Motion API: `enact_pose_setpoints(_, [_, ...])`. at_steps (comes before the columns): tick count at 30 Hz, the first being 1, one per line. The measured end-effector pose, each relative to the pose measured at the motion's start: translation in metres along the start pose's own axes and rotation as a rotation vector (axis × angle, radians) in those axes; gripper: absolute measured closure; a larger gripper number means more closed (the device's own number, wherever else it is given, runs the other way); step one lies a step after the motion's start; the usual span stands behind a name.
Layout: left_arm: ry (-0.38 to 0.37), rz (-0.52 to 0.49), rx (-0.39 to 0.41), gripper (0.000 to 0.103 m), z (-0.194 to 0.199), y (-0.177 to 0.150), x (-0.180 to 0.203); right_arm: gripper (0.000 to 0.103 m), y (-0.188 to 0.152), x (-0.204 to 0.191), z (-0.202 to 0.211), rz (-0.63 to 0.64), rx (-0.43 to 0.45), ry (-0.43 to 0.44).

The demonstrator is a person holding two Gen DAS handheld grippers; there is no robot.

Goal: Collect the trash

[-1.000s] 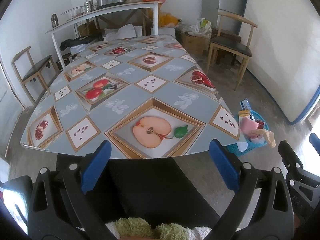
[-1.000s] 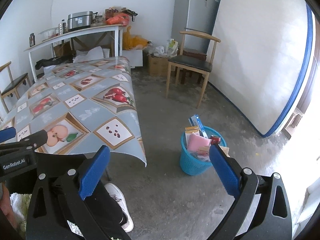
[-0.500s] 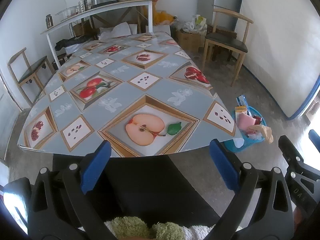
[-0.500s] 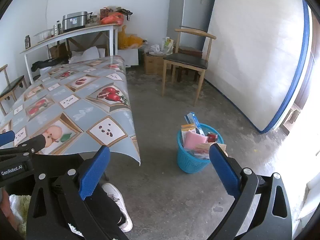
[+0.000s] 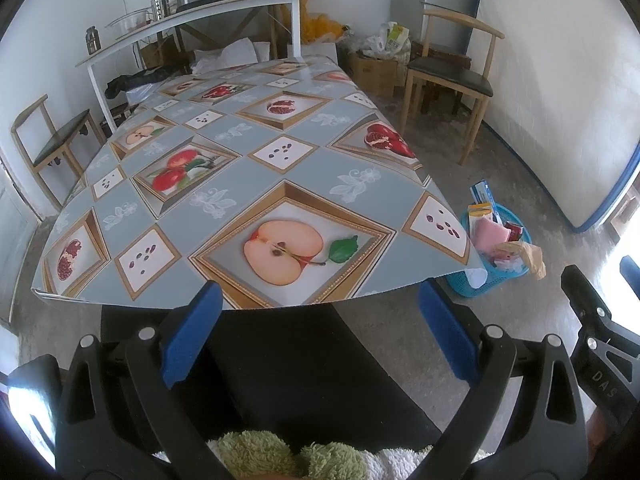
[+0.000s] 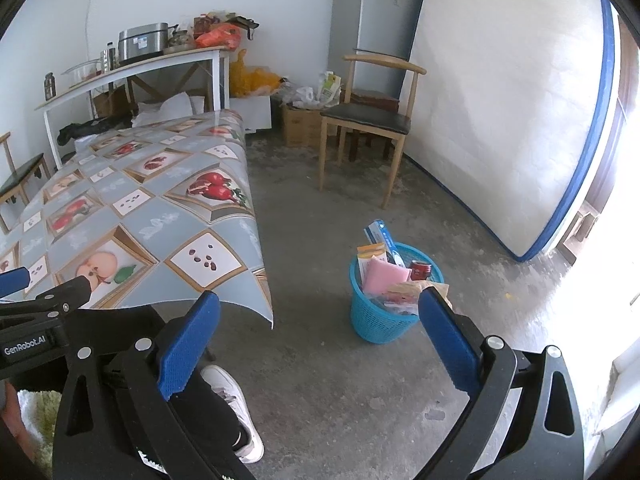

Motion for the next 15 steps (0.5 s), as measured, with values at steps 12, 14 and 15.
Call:
enact_pose_setpoints(12, [0.000, -0.001, -0.001, 0.009, 0.0001, 0.0000, 0.0005, 0.006, -0.0003, 0.0035, 0.0003, -0.005, 0.000, -0.005])
enact_pose_setpoints(14, [0.000, -0.001, 0.001, 0.009, 0.0002, 0.0003, 0.0004, 0.006, -0.0003, 0.0035, 0.0003, -0.005, 0.000, -0.004])
enact_pose_setpoints(15, [0.000, -0.001, 0.000, 0.009, 0.0003, 0.0005, 0.0002, 0.006, 0.0000, 0.0039, 0.0004, -0.004, 0.001, -0.005])
Point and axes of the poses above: each gripper's, at about its wrist camera, not at the fingertips, and z roughly against the way its jaws point, x to its right, y to its top, the point moved 8 cm from there along -z, roughly the way its jaws point, and after that the axes turned 7 degrees about x, right-handed, at the moved point
